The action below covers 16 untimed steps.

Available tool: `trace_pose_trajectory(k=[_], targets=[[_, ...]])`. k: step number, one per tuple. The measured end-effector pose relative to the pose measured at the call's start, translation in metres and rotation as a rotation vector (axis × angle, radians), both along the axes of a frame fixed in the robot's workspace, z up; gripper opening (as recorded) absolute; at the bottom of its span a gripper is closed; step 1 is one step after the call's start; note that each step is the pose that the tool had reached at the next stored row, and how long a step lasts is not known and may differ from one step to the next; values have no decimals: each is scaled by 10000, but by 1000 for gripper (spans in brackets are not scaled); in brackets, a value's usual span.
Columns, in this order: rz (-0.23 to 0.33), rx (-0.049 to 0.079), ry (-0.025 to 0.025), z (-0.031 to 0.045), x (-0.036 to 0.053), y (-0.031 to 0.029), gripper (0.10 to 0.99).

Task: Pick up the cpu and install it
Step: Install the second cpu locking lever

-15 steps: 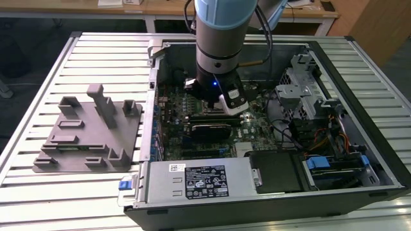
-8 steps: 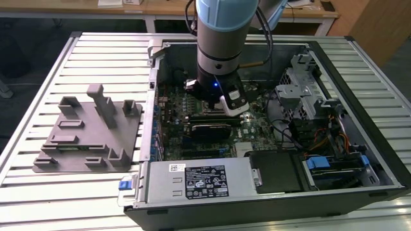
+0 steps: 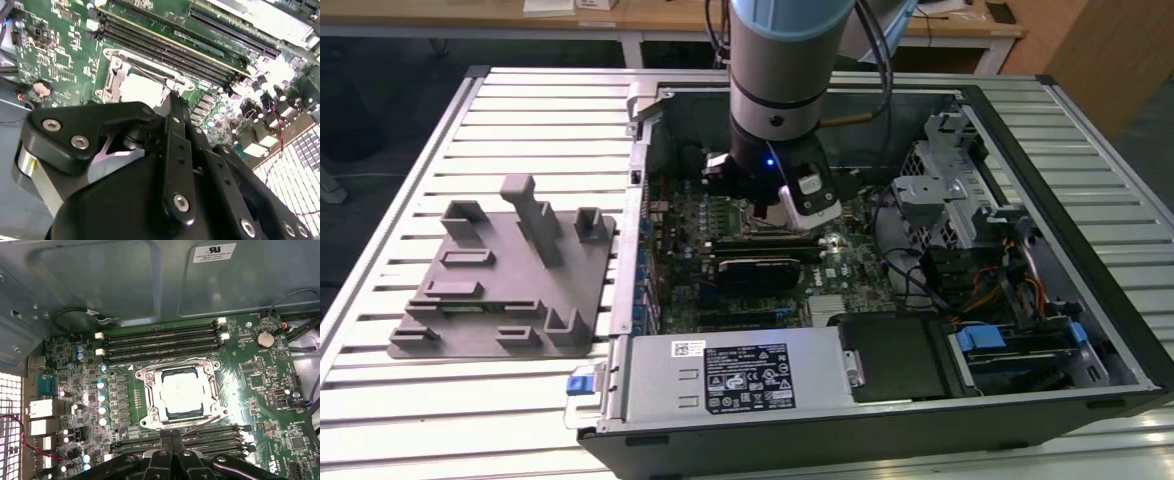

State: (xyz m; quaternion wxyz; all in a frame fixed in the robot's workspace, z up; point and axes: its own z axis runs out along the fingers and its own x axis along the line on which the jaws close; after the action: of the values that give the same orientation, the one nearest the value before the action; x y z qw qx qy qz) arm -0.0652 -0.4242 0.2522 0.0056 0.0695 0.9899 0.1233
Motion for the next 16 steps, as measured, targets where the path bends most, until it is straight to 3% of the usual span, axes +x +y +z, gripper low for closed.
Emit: trace_pose_trajectory(k=[9,16], targets=[[0,0,0,-1,0,0,106],[0,-1,0,-72,0,-3,106]])
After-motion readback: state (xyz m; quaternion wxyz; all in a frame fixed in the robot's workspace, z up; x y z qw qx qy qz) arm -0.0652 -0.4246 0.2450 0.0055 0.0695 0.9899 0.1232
